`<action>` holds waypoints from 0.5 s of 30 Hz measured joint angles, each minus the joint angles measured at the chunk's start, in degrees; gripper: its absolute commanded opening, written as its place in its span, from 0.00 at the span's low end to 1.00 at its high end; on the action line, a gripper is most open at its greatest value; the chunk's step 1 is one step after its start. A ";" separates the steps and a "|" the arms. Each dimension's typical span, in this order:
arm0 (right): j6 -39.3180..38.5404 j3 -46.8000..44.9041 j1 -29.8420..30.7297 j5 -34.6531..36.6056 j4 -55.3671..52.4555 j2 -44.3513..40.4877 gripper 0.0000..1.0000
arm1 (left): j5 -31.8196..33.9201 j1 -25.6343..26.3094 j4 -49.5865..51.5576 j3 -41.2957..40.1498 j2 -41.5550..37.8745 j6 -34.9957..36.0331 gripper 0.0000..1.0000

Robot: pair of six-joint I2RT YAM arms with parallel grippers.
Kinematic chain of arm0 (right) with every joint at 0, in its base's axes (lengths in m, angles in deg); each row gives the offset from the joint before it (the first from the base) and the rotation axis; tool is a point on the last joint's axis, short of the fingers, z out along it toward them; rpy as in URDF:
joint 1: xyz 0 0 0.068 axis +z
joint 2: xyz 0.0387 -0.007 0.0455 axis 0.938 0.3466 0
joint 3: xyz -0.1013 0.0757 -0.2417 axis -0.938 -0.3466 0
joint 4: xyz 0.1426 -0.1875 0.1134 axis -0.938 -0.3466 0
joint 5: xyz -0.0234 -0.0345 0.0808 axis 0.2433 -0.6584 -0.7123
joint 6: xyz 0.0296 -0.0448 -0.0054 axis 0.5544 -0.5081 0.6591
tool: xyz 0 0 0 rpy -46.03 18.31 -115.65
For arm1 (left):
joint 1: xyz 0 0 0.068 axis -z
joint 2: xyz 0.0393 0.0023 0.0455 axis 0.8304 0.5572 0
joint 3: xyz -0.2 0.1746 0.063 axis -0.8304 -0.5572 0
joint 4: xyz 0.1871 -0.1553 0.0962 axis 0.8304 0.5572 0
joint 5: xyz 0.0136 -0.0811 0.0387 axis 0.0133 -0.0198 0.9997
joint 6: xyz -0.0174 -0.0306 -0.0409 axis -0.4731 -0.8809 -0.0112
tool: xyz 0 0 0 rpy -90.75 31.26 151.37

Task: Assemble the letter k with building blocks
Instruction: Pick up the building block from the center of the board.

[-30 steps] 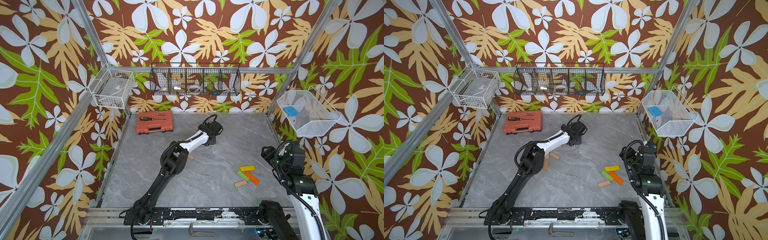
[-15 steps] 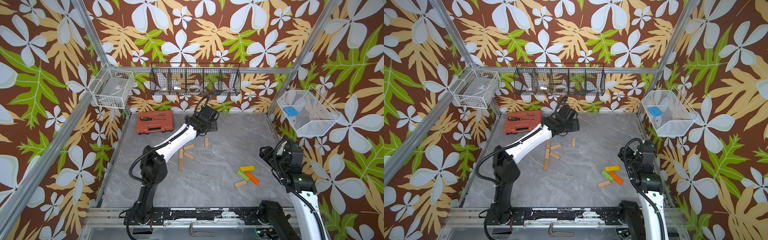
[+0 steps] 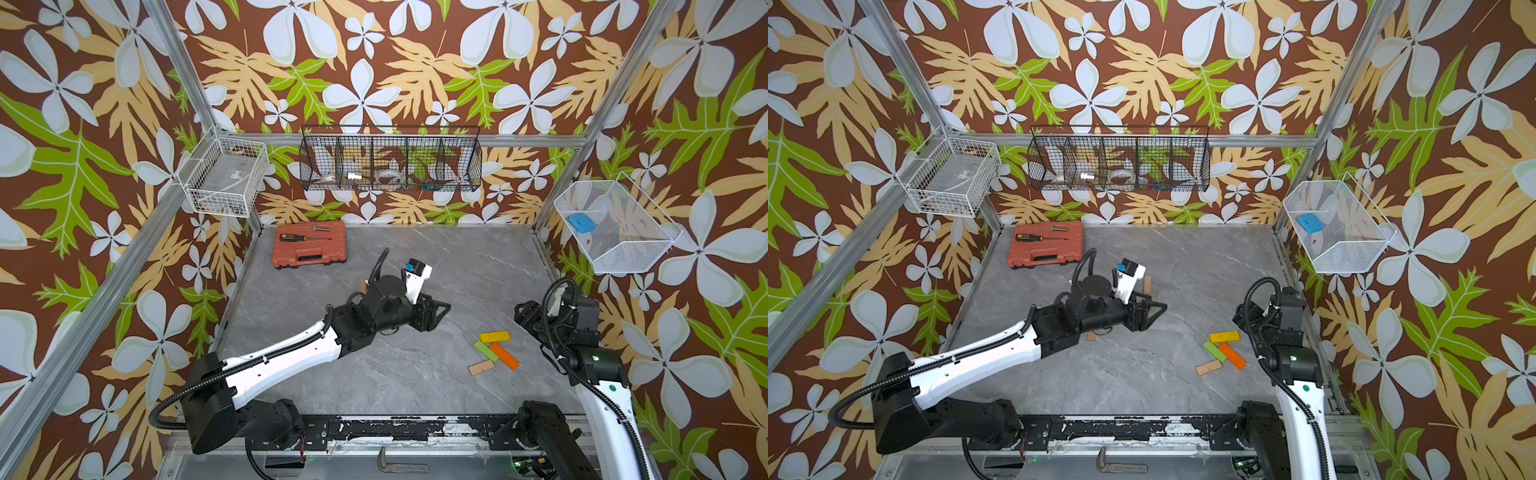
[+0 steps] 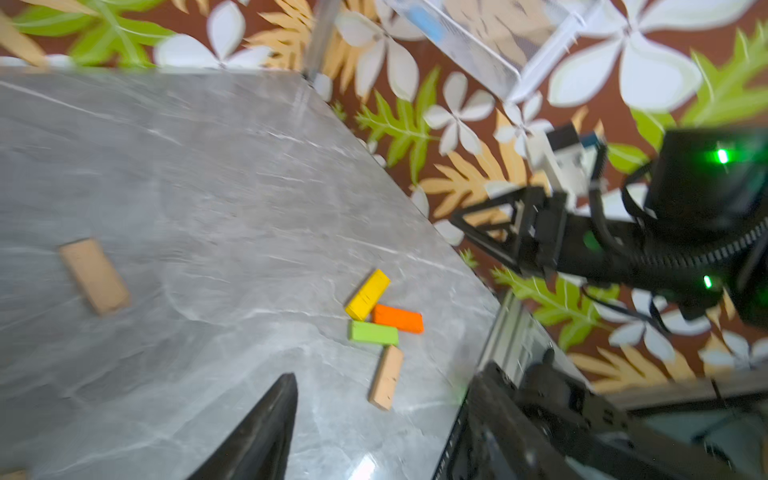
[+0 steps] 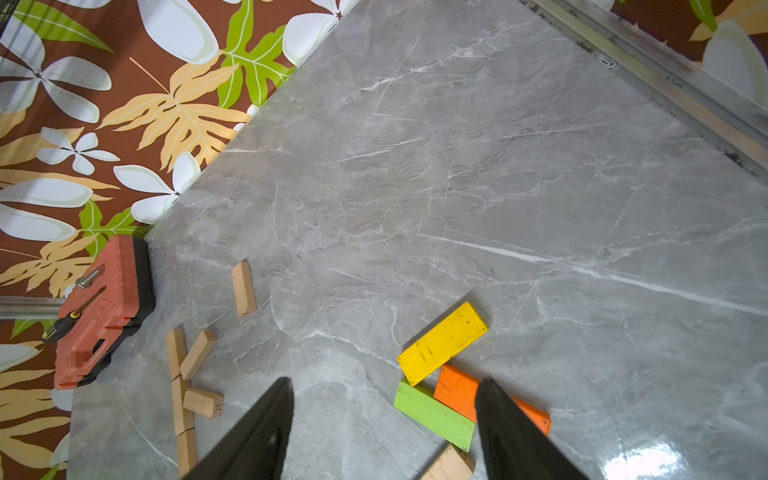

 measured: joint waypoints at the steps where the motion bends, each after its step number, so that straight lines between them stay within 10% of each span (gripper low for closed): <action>1: 0.00 -0.04 -0.02 0.57 -0.37 -0.79 0.72 | 0.04 2.14 -0.39 0.20 1.38 1.40 0.68; 15: 1.81 -0.59 -0.02 12.70 -5.66 -12.00 0.72 | 6.91 15.52 8.22 22.01 32.63 17.31 0.68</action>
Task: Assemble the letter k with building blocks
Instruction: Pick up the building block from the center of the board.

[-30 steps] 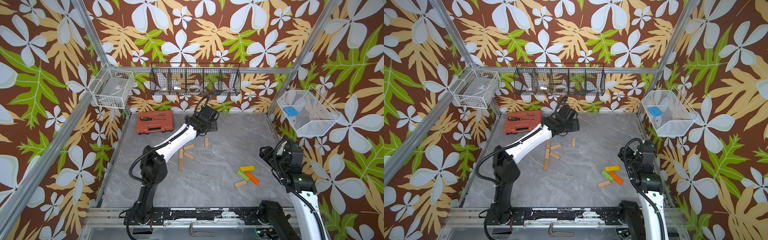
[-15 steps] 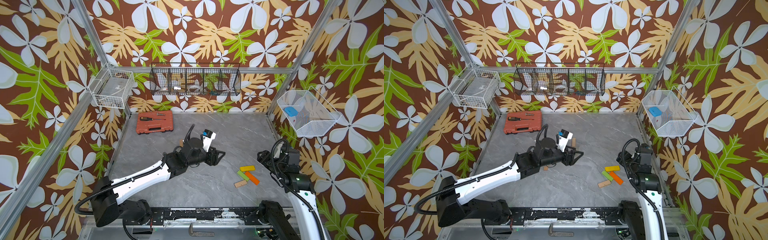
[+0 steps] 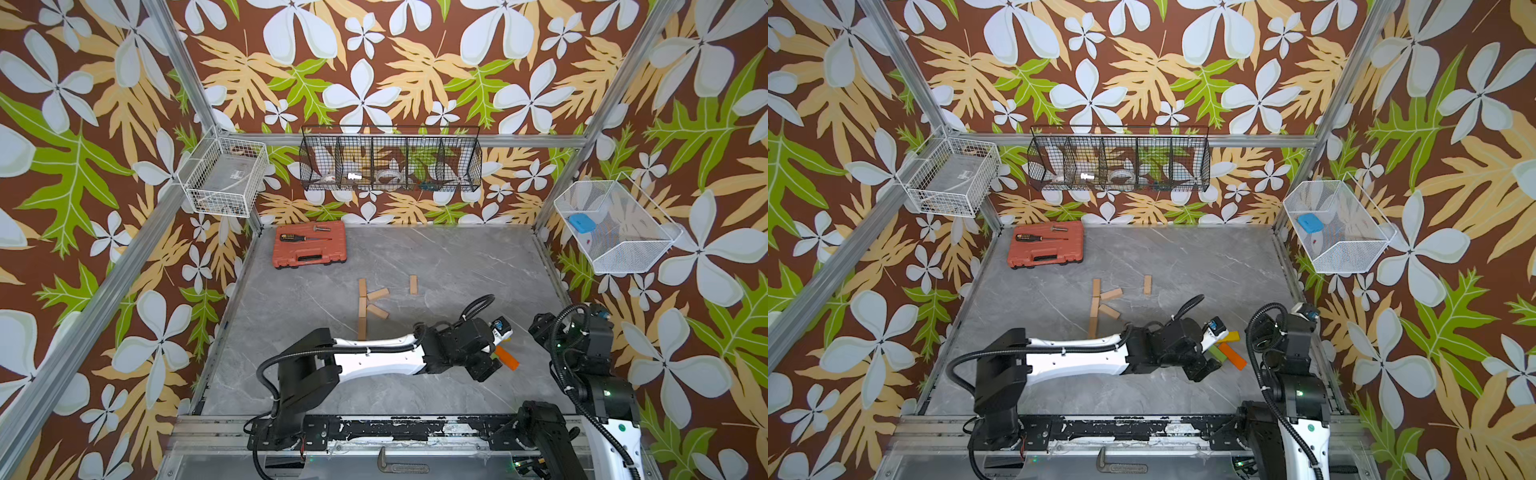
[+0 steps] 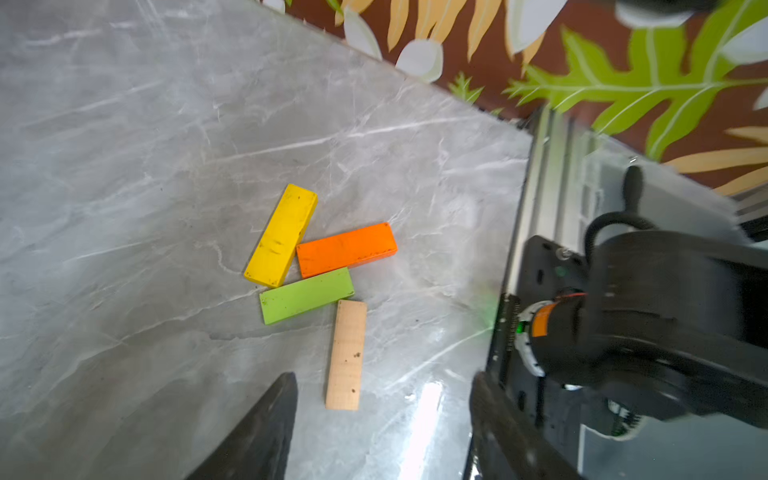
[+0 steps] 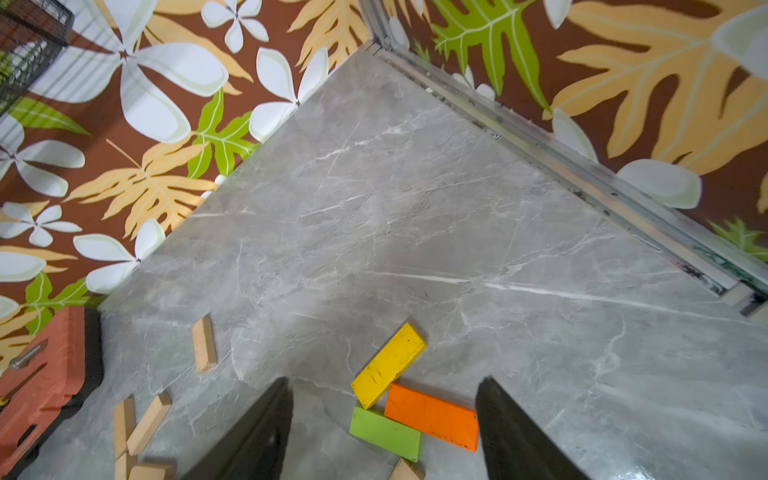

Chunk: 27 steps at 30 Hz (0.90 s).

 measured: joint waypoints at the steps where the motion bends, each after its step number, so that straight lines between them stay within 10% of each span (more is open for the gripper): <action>1: 0.17 0.00 0.00 0.96 -0.37 -0.94 0.72 | 0.70 0.02 0.59 1.11 1.60 0.42 0.68; 15: 1.95 0.79 0.00 10.75 -3.15 -10.88 0.73 | 3.82 0.09 12.22 16.57 18.16 3.37 0.66; 27: 2.93 0.46 0.00 11.08 -3.10 -10.95 0.73 | 3.26 -0.02 18.47 22.69 24.04 4.17 0.41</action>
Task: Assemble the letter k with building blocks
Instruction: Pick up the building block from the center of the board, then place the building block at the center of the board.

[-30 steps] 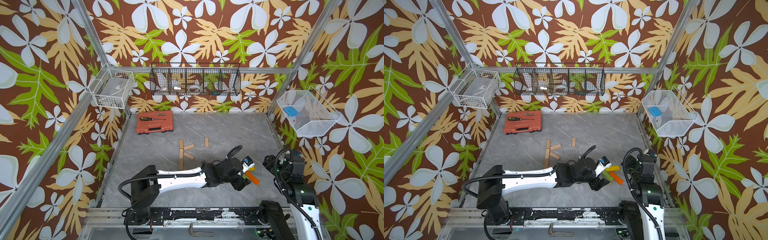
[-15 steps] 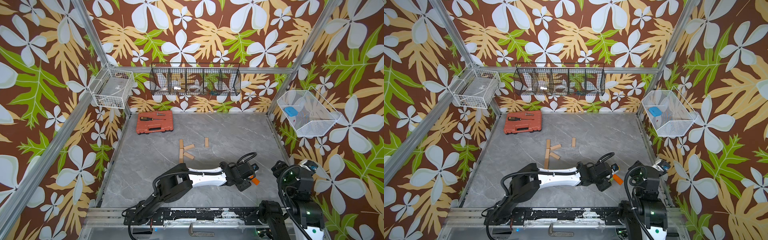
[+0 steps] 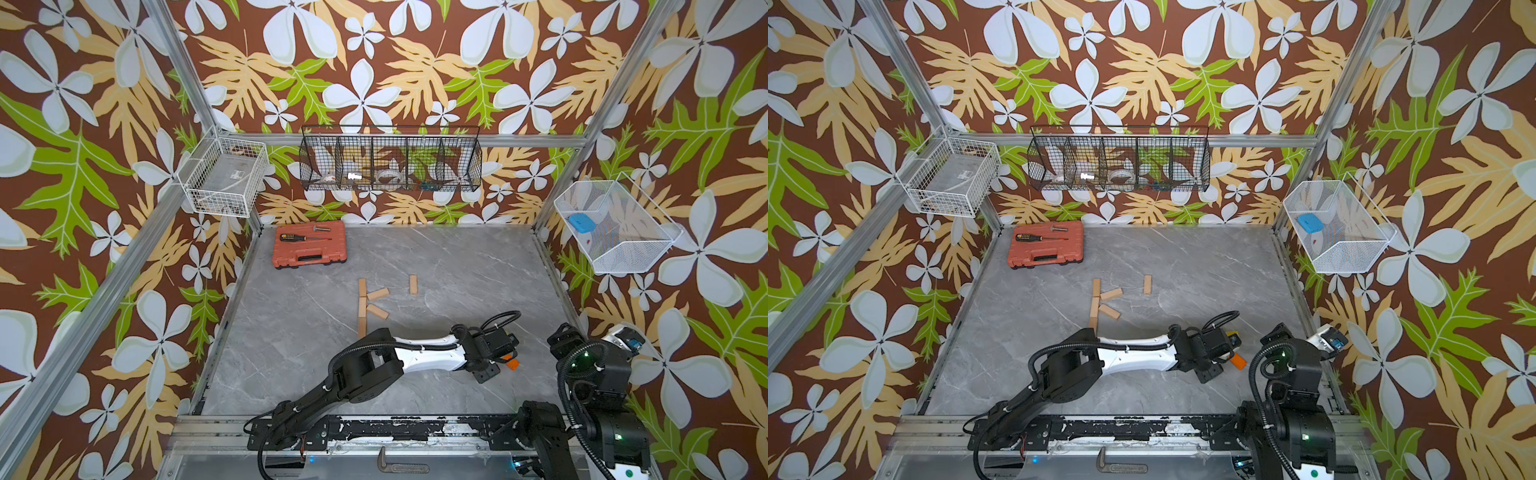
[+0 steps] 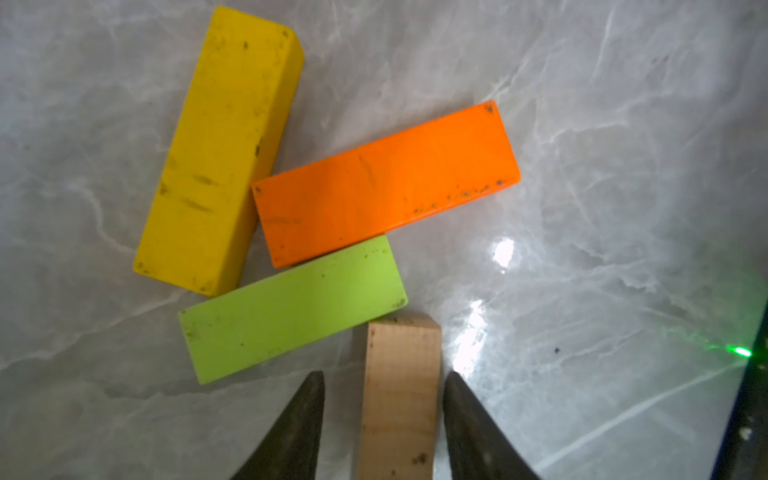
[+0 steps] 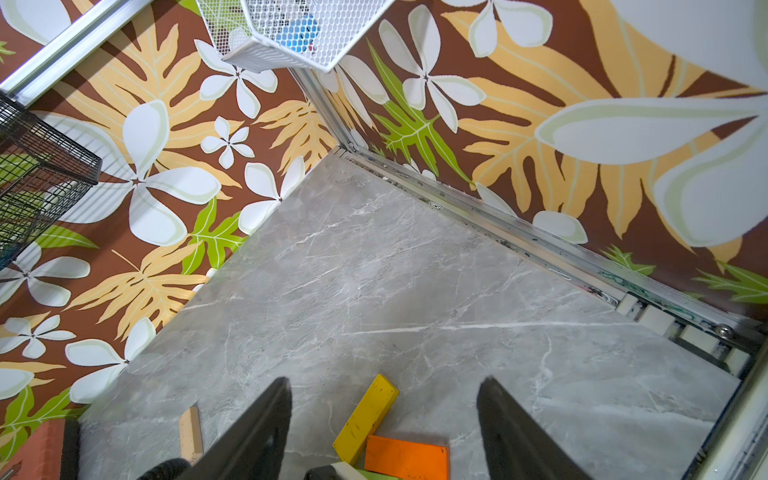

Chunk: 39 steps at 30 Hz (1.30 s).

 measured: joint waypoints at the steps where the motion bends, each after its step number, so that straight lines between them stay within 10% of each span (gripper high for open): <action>1: 0.00 -0.13 0.00 0.00 0.09 -0.09 0.73 | -0.09 0.00 0.07 -0.02 0.07 0.13 0.38; 15: 0.20 -2.03 0.00 -1.57 1.31 1.20 0.73 | -1.57 -0.33 -2.21 -6.82 -4.46 -3.39 0.01; 39: -1.57 -5.92 0.00 -15.15 9.79 10.93 0.73 | 21.24 -12.94 -4.28 -17.46 -23.15 -38.82 0.00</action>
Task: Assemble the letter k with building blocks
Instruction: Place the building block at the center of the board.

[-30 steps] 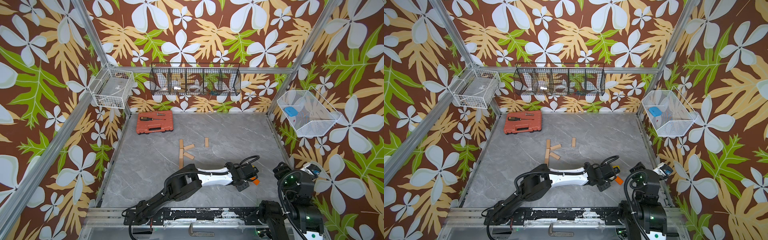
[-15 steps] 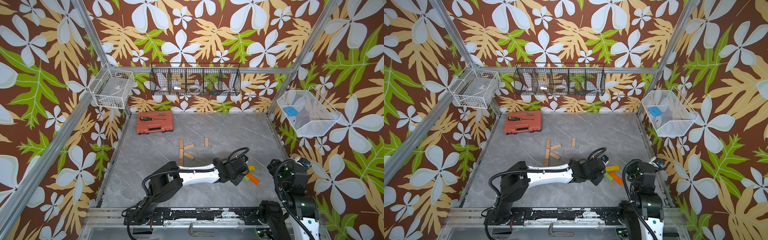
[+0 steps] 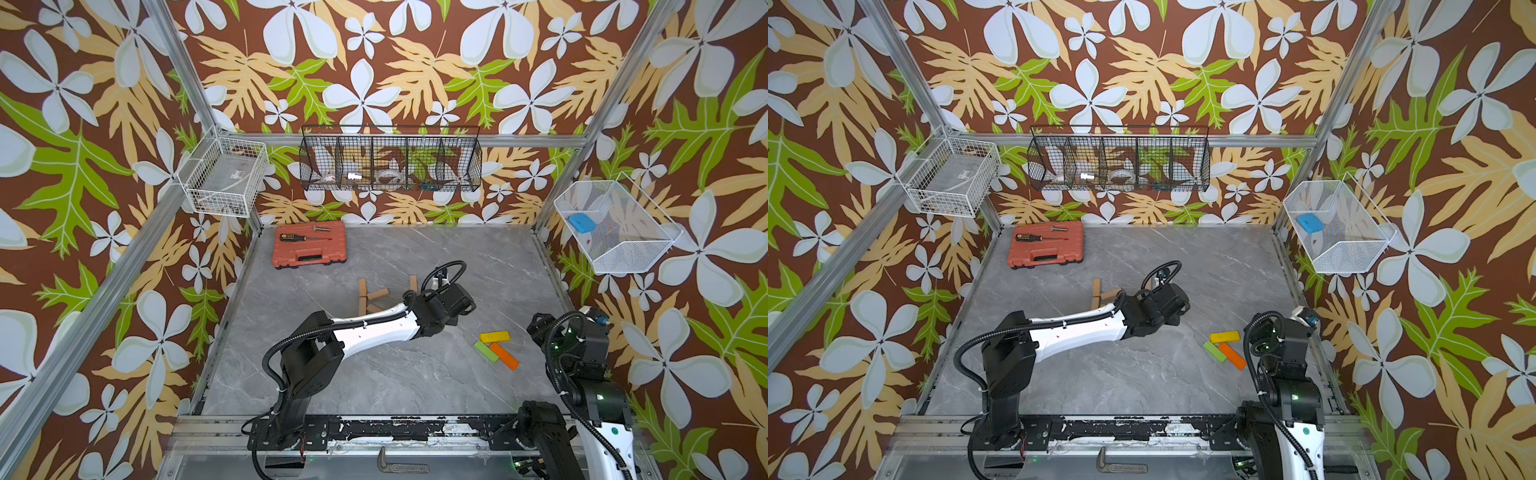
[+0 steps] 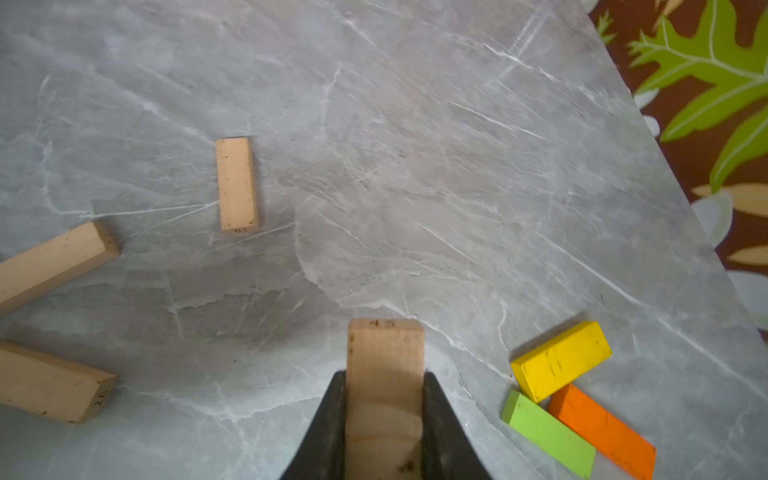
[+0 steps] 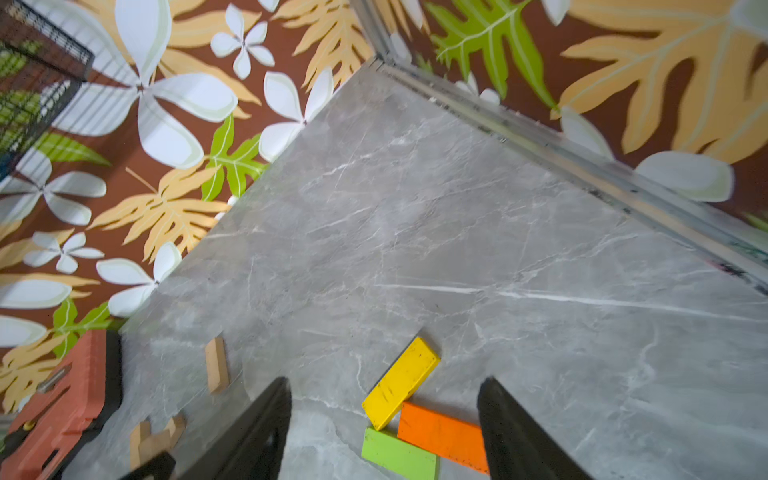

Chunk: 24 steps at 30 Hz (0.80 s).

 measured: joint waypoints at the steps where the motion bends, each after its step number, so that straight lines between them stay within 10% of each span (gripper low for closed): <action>1: -0.48 -0.11 0.00 -2.21 0.66 1.49 0.73 | -0.39 -0.90 -0.13 -0.15 0.09 -1.01 0.00; 9: -9.11 3.93 2.60 -18.23 2.38 16.92 0.74 | -6.27 -7.52 -0.81 0.66 5.73 -5.99 0.00; 24: -10.14 5.66 13.60 -15.85 4.68 24.65 0.74 | -7.23 -10.95 1.92 4.66 15.28 -2.62 0.00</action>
